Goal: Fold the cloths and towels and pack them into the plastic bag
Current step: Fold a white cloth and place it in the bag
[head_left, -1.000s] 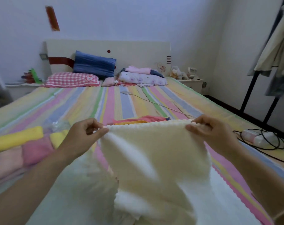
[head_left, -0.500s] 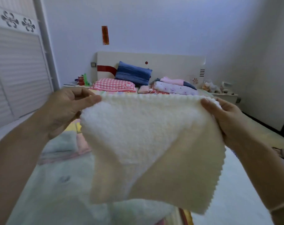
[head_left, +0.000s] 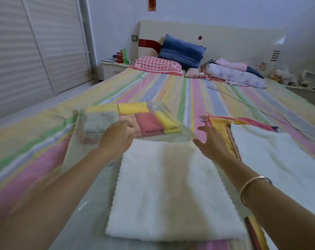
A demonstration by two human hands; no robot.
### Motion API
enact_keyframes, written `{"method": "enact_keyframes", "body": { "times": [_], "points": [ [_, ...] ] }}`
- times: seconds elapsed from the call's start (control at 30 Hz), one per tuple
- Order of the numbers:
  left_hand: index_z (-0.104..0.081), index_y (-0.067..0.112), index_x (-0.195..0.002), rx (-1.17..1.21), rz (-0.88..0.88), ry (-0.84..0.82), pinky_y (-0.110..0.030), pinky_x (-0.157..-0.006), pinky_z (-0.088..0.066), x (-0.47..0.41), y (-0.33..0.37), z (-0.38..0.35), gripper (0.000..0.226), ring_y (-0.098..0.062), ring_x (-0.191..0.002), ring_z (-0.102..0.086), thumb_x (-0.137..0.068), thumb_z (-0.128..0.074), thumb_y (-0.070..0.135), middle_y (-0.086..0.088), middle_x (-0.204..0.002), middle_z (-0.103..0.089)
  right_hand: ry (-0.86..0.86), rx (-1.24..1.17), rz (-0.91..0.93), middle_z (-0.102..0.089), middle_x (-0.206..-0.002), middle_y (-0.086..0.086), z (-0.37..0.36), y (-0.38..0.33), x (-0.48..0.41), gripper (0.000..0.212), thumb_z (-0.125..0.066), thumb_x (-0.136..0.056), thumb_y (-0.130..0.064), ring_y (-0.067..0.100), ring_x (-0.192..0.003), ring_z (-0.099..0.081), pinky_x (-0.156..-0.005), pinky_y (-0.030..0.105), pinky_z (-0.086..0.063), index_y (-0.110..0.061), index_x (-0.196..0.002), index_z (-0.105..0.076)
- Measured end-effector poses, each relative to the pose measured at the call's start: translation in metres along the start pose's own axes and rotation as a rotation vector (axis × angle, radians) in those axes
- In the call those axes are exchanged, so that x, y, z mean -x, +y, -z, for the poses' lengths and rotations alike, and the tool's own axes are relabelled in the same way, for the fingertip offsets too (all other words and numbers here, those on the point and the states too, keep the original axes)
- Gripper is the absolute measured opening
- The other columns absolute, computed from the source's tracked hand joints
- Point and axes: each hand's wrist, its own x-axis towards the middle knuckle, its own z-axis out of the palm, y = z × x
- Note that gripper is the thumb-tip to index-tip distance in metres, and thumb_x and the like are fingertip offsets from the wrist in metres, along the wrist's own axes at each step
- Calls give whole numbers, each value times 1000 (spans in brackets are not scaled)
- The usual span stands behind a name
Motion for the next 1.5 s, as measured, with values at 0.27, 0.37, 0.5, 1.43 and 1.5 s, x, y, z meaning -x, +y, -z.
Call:
{"method": "enact_keyframes", "body": {
  "times": [0.27,0.37,0.5,1.43,1.5],
  "points": [
    [6,31,-153,-221,-328,-452,-32,-120,10,141,19,-50,100,-6,-146,16,-67,33,73,11,-159,16,-422,348,139,5,-162,-1,-57,-9,107,83,5,-79,-68,19,-148,11,-119,44,8,-32,-153,-4],
    [11,26,-152,-284,-313,-409,-37,-119,8,151,9,-59,95,-12,-147,18,-70,35,69,3,-160,17,-374,318,155,3,-162,-1,-45,-9,125,100,16,-68,-80,18,-148,9,-120,41,6,-32,-154,-6],
    [-29,23,-151,-61,-363,-224,-32,-118,-10,165,23,-42,70,-13,-147,-20,-95,-12,62,2,-159,-24,-439,183,385,-9,-161,-10,-12,-15,172,94,-2,-72,-88,11,-148,-3,-120,33,-1,-39,-149,-21],
    [-66,20,-86,733,-118,-53,-21,-76,-48,197,12,18,19,-13,-87,-65,-75,-60,34,5,-88,-70,-10,-418,131,-67,-83,-18,55,39,202,13,-63,-90,-15,6,-74,-62,-57,12,-42,-27,-86,-65],
    [-67,19,-84,789,-73,16,-23,-63,-45,187,17,22,18,-16,-72,-60,-76,-65,36,-2,-78,-65,13,-563,90,-66,-79,-6,63,34,194,11,-62,-90,-18,11,-70,-61,-57,18,-45,-23,-83,-67]
  ]
}}
